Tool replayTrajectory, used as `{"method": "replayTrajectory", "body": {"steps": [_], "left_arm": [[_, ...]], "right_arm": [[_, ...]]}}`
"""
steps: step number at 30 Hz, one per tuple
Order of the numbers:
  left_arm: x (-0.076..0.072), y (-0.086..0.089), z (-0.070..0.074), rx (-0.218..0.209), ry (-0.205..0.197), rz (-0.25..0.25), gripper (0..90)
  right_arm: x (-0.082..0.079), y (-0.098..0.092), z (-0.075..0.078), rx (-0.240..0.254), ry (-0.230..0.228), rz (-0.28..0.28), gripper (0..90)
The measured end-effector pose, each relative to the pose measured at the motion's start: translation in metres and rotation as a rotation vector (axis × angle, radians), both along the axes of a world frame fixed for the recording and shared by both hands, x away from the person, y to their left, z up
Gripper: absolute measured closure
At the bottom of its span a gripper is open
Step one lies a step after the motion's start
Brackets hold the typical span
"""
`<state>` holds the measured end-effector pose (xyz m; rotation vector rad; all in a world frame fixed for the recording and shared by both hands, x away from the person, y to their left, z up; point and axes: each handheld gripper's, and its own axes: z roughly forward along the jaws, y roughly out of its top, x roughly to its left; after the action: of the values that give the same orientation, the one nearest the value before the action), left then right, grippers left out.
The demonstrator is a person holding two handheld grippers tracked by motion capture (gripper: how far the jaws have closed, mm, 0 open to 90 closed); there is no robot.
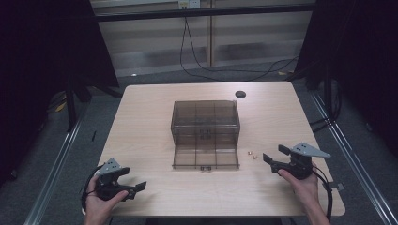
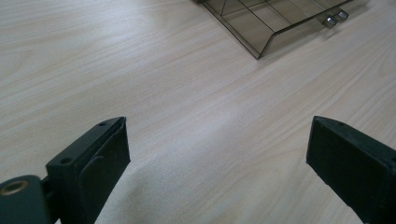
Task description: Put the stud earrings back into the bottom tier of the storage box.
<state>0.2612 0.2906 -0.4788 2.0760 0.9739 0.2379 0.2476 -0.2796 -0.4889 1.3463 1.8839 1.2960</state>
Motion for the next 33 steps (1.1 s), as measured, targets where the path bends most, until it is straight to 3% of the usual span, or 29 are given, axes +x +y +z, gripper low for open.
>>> {"method": "replayTrajectory", "body": {"steps": [9, 17, 25, 29, 33], "left_arm": [[0.003, -0.002, -0.001, 0.004, 0.010, 0.009, 6.0], [0.003, -0.002, -0.001, 0.012, 0.009, 0.008, 6.0], [0.001, -0.003, 0.000, 0.012, -0.002, -0.002, 6.0], [0.001, -0.003, 0.000, 0.008, 0.002, -0.006, 6.1], [0.001, -0.003, -0.001, 0.014, -0.001, -0.001, 6.0]], "right_arm": [[0.001, -0.002, -0.001, -0.015, 0.020, 0.038, 30.4], [0.003, -0.001, -0.001, -0.005, 0.072, 0.102, 38.5], [0.009, 0.005, 0.006, -0.032, 0.155, 0.164, 46.0], [0.014, 0.013, 0.012, -0.082, 0.215, 0.208, 51.9], [0.021, 0.021, 0.013, -0.172, 0.278, 0.242, 53.4]]}}
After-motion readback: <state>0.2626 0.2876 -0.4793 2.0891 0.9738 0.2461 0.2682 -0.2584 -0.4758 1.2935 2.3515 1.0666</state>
